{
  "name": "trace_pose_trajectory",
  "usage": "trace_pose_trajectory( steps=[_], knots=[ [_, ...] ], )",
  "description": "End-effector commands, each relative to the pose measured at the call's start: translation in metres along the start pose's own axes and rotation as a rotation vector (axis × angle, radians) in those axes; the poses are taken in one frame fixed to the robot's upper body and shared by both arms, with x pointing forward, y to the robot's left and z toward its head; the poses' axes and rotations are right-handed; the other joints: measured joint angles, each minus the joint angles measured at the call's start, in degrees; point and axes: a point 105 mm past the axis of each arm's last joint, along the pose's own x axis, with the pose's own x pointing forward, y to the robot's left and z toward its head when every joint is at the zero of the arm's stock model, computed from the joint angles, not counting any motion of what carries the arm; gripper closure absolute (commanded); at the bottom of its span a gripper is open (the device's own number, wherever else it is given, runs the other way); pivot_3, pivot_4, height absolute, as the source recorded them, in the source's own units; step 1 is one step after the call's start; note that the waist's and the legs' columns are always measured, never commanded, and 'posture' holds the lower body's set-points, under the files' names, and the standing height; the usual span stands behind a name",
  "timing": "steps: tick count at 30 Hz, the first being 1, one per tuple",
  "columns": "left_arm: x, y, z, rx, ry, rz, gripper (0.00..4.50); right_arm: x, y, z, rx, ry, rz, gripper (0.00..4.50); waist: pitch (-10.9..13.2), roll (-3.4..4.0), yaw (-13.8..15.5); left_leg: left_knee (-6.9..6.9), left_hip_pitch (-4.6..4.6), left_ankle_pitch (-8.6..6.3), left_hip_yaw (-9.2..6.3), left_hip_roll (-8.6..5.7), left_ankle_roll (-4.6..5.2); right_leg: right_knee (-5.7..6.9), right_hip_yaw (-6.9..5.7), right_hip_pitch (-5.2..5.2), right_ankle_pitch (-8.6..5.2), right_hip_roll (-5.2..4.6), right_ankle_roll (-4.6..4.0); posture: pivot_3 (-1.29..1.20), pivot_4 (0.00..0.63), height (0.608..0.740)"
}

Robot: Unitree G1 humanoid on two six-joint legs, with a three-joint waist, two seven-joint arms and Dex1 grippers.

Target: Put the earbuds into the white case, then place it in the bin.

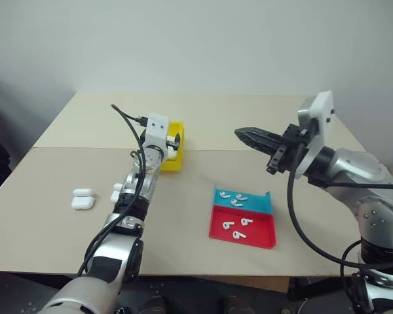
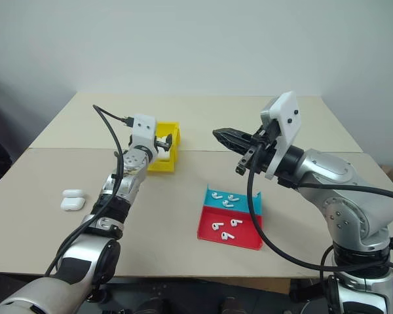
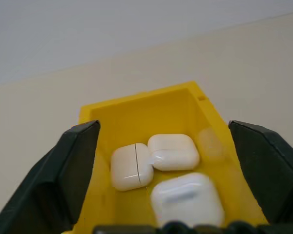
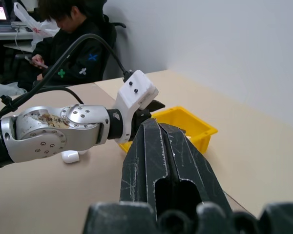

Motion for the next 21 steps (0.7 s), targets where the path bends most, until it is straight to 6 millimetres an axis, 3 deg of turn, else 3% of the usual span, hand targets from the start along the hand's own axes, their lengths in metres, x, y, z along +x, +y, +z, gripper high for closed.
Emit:
trace_pose_trajectory(
  steps=[1, 3, 8, 13, 17, 21],
  knots=[
    [-0.004, -0.001, 0.027, 0.004, -0.147, -0.007, 0.06, -0.001, 0.001, 0.007, -0.042, -0.003, -0.009, 4.5, 0.0, 0.0, 0.0, 0.0, 0.0, 0.0, 0.0, 0.0, 0.0, 0.0, 0.0, 0.0, 0.0, 0.0, 0.0, 0.0, 0.15, 0.74],
    [-0.02, -0.005, 0.059, -0.185, -0.399, -0.01, 0.06, -0.001, 0.0, 0.005, -0.056, 0.015, -0.013, 4.5, 0.0, 0.01, 0.1, -0.01, 0.0, 0.0, 0.01, 0.0, 0.0, -0.03, 0.01, 0.0, 0.0, 0.0, 0.0, 0.0, 0.15, 0.74],
    [-0.047, -0.019, 0.075, -0.224, -0.474, -0.263, 0.06, -0.006, -0.003, 0.001, -0.069, 0.049, -0.021, 4.5, 0.0, 0.02, 0.2, -0.03, -0.04, 0.0, 0.03, 0.0, 0.0, -0.12, 0.01, 0.01, 0.02, -0.02, -0.01, 0.0, 0.15, 0.74],
    [-0.105, -0.031, 0.065, 0.039, -0.514, -0.622, 0.06, -0.031, -0.007, -0.02, -0.166, 0.214, -0.009, 4.5, 0.0, 0.05, -0.2, -0.15, 0.06, -0.01, 0.04, 0.01, 0.0, -0.21, 0.02, 0.08, 0.01, -0.02, -0.02, 0.0, 0.15, 0.74],
    [-0.155, -0.017, 0.053, 0.101, -0.435, -0.863, 0.06, -0.068, -0.001, -0.037, -0.344, 0.324, 0.125, 4.5, 0.0, 0.05, -0.2, -0.22, 0.07, 0.0, 0.05, 0.01, 0.0, -0.31, 0.01, 0.09, 0.01, -0.02, -0.01, 0.0, 0.15, 0.74],
    [-0.192, 0.004, 0.04, 0.143, -0.298, -1.016, 0.06, -0.102, -0.01, -0.035, -0.438, 0.38, 0.211, 4.5, 0.0, 0.05, -0.3, -0.21, 0.27, -0.01, 0.09, 0.02, 0.0, -0.34, 0.02, 0.24, -0.07, -0.04, 0.12, 0.0, 0.15, 0.74]
  ],
)
